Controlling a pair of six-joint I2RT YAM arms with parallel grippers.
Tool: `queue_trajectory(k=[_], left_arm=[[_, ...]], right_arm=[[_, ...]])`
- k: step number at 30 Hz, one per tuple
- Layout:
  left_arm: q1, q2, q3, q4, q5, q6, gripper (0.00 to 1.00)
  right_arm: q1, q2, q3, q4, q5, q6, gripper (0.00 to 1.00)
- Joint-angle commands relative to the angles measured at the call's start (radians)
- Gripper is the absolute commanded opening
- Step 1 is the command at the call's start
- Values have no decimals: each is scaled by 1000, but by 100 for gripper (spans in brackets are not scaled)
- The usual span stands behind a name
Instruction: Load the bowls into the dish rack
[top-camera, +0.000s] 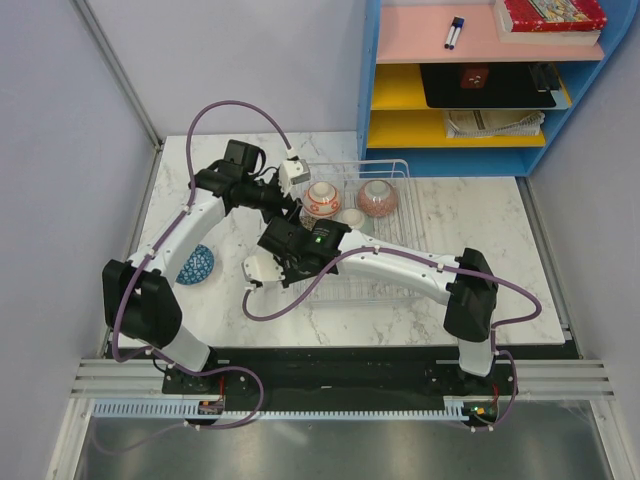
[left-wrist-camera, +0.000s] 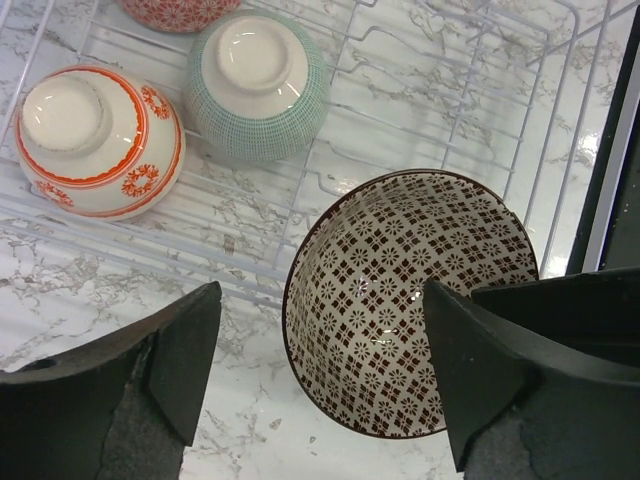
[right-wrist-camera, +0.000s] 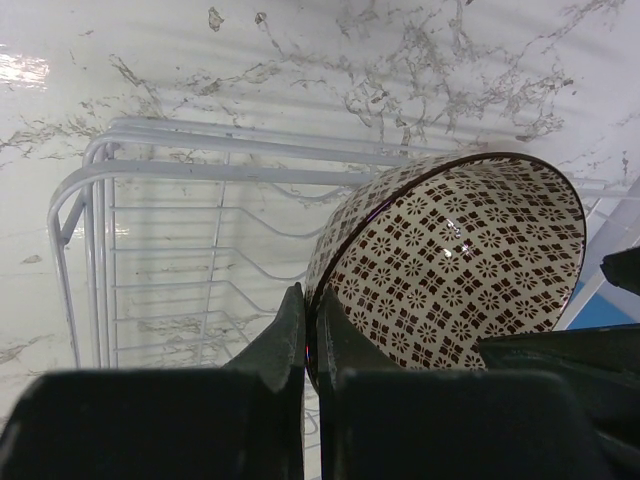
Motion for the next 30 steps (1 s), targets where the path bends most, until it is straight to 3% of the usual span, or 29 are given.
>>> queue_trajectory(k=[1, 3, 10, 18, 22, 26, 28, 29, 30], left_arm=[[-2, -37, 25, 62, 20, -20, 90], [-2, -59, 10, 131, -11, -58, 100], [60, -203, -97, 430, -161, -260, 100], [276, -278, -160, 469, -138, -331, 100], [403, -349, -295, 455, -13, -294, 100], [468, -468, -424, 436, 46, -224, 100], [483, -505, -495, 418, 63, -178, 100], [494, -527, -519, 415, 66, -164, 100], [498, -563, -568, 413, 60, -155, 100]], right_arm=[[6, -13, 33, 44, 18, 3, 0], [6, -19, 27, 53, 31, 12, 0], [5, -62, -10, 136, 42, 70, 0], [-76, -162, -36, 236, -107, 250, 0], [-193, -257, -79, 322, -300, 438, 0], [-325, -334, -146, 443, -614, 660, 0], [-380, -379, -191, 556, -726, 762, 0], [-435, -393, -249, 602, -776, 896, 0], [-463, -410, -292, 732, -887, 964, 0]])
